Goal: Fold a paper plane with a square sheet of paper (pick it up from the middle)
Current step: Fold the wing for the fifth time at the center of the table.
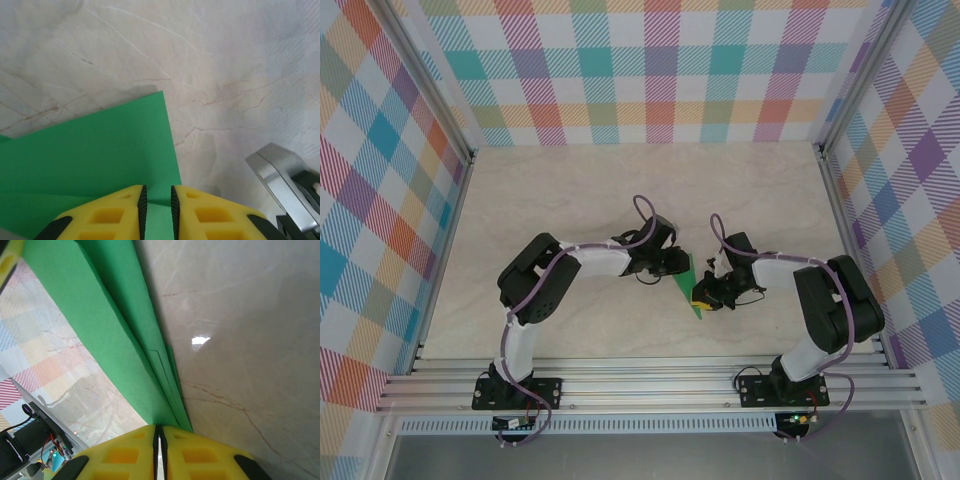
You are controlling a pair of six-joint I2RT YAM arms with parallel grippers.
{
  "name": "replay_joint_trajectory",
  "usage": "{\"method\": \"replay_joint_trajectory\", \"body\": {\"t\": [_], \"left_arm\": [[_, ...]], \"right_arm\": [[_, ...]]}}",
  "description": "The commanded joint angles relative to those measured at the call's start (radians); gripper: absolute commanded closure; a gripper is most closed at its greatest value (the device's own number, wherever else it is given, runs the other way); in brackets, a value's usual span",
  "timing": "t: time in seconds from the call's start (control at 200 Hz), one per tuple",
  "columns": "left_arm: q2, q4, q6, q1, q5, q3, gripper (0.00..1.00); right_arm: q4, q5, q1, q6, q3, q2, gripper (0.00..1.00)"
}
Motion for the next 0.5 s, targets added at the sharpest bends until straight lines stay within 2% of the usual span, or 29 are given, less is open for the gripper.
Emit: {"method": "replay_joint_trajectory", "body": {"t": [0.0, 0.21, 0.495], "left_arm": [[0.017, -0.030, -0.010, 0.021, -0.006, 0.030, 0.80], [0.024, -0.037, -0.018, 0.022, -0.011, 0.017, 0.83], [0.027, -0.027, -0.020, 0.022, 0.003, 0.022, 0.83]], "right_arm": [[-0.039, 0.043, 0.010, -0.015, -0.023, -0.029, 0.86], [-0.066, 0.002, 0.011, -0.023, 0.060, -0.094, 0.84], [-0.026, -0.036, 0.054, 0.002, 0.181, 0.043, 0.81]]}}
